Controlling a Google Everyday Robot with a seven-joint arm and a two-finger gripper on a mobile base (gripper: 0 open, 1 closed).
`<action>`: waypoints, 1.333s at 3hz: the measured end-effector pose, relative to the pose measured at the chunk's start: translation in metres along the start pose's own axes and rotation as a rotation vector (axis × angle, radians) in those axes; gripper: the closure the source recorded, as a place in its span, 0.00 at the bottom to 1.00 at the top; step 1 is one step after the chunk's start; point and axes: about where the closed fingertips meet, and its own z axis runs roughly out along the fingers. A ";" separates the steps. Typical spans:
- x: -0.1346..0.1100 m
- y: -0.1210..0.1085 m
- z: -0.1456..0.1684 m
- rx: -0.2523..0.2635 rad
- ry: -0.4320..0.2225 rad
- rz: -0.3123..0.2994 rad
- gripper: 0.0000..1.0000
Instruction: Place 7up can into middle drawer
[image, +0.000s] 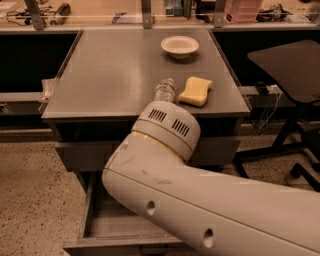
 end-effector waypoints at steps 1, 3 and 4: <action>0.003 0.000 -0.001 -0.004 0.004 -0.008 1.00; -0.073 0.007 0.045 0.126 0.114 0.158 1.00; -0.090 0.016 0.078 0.184 0.258 0.308 1.00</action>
Offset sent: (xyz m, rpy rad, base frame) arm 0.0031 -0.0093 0.0065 0.2776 -0.0302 0.1216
